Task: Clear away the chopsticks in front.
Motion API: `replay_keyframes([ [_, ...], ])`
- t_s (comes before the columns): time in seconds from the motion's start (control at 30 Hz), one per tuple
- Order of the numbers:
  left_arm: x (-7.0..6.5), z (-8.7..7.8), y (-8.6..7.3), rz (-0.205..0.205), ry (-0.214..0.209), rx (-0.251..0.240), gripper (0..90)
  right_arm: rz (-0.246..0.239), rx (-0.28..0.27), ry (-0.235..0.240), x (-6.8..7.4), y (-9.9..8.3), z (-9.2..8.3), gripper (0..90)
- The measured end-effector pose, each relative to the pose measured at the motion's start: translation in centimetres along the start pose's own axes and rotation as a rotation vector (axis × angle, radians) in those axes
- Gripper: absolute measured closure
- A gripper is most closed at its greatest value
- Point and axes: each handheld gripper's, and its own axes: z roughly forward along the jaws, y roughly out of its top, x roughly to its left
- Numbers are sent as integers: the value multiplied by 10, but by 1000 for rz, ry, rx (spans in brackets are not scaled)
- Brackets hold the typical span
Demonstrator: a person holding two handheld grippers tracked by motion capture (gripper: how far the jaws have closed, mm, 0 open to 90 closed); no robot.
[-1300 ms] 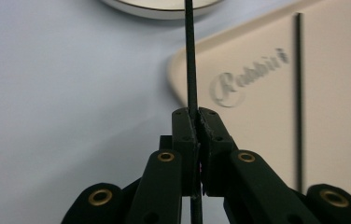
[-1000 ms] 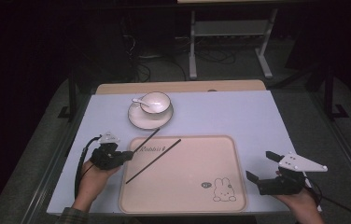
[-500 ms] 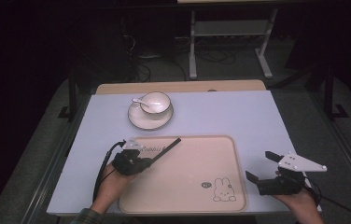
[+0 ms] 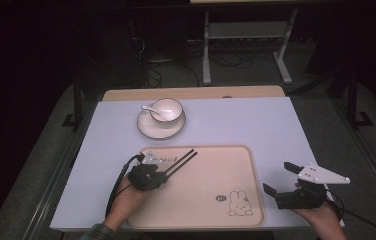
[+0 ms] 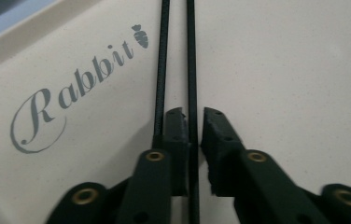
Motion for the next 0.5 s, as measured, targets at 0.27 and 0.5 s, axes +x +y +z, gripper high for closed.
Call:
replay_keyframes([
  [0.27, 4, 8, 34, 49, -76, -83, 820, 3, 0, 0, 0, 0, 1, 0],
  [0.5, 2, 44, 77, 97, -126, -95, 894, -1, 3, 5, 0, 1, 3, 0],
])
